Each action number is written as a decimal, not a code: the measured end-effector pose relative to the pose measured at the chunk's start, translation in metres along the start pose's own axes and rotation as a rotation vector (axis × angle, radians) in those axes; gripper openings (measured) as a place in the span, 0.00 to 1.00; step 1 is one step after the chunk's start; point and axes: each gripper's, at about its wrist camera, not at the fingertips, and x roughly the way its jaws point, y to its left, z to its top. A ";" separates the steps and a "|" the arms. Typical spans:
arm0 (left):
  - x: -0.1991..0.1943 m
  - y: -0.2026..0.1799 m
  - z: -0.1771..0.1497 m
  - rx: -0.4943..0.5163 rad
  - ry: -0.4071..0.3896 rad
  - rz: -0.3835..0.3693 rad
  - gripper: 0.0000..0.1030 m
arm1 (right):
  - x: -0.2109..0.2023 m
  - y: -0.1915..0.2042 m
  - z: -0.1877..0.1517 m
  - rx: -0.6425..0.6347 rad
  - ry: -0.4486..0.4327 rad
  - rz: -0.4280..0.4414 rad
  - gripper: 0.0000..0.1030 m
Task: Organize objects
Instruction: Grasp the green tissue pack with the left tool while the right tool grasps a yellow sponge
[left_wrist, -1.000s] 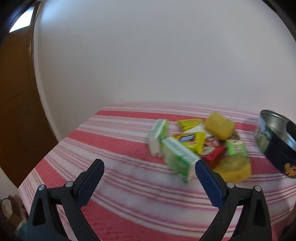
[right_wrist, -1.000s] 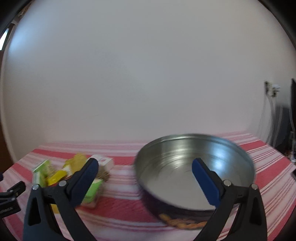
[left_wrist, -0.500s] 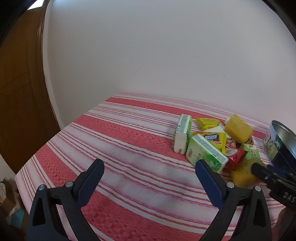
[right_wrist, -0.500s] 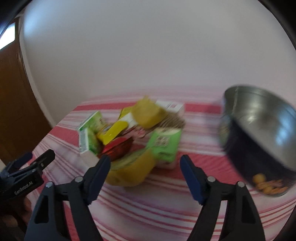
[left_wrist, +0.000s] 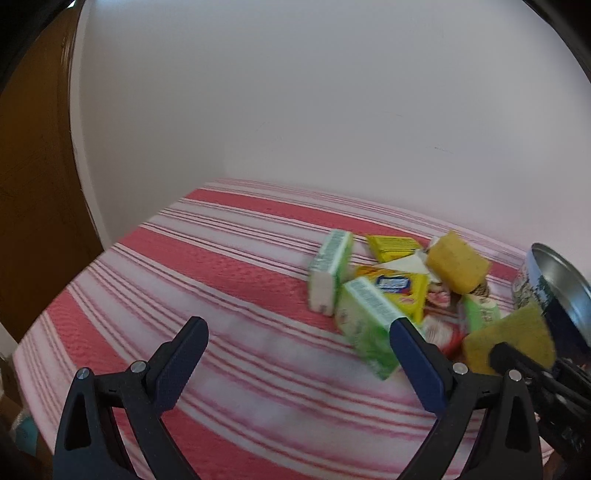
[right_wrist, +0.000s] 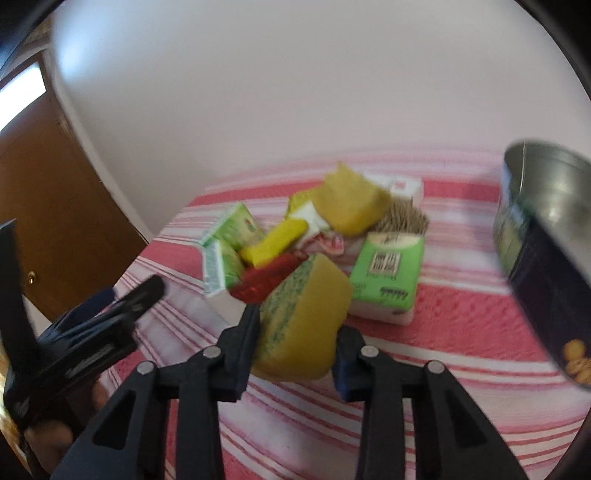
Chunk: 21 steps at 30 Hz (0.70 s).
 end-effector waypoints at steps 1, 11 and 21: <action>0.004 -0.005 0.001 -0.003 0.005 -0.004 0.97 | -0.008 -0.002 0.002 -0.015 -0.020 -0.009 0.34; 0.046 -0.044 0.010 0.014 0.073 0.048 0.84 | -0.061 -0.016 0.004 -0.161 -0.298 -0.274 0.34; 0.048 -0.036 -0.002 -0.029 0.086 -0.060 0.39 | -0.056 -0.011 0.001 -0.167 -0.285 -0.270 0.35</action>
